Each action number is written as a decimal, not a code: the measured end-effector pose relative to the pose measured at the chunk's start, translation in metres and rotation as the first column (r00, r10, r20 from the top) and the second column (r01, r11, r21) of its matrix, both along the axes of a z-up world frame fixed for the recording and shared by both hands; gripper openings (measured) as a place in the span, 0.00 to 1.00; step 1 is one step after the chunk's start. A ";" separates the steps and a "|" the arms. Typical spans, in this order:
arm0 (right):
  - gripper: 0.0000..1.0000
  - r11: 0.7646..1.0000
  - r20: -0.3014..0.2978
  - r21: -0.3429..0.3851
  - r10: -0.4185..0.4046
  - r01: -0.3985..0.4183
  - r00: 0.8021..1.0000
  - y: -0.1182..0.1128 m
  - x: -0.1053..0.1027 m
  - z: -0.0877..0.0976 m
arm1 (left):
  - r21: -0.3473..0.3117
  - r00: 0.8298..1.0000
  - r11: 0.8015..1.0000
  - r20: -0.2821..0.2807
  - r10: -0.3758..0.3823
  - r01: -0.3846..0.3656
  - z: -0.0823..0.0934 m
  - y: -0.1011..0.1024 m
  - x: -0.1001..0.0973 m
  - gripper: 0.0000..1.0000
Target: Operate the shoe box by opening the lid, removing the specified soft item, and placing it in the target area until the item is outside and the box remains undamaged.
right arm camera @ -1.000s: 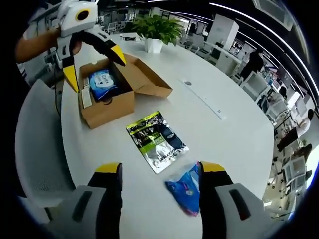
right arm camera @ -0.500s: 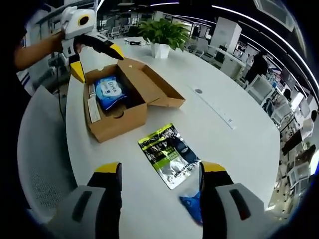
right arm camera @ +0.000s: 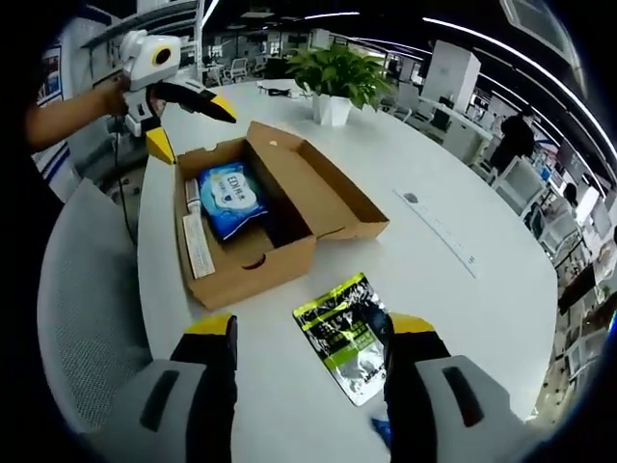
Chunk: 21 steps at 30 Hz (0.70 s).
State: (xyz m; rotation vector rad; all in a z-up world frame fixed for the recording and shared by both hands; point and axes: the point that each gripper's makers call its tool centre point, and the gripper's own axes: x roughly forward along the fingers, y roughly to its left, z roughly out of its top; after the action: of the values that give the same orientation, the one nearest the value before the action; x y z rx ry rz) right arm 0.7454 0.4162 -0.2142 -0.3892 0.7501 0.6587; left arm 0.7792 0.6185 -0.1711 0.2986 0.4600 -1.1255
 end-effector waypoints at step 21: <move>0.53 0.994 -0.045 0.098 0.061 -0.056 0.997 0.084 0.023 -0.025 | 0.011 0.993 0.993 0.011 0.115 -0.115 -0.016 0.086 0.014 0.68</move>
State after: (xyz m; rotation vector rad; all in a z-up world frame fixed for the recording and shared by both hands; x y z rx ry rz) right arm 0.7682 0.5000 -0.2387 -0.3084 0.7518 0.7591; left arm 0.7936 0.7041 -0.1873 0.2847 0.4694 -1.0092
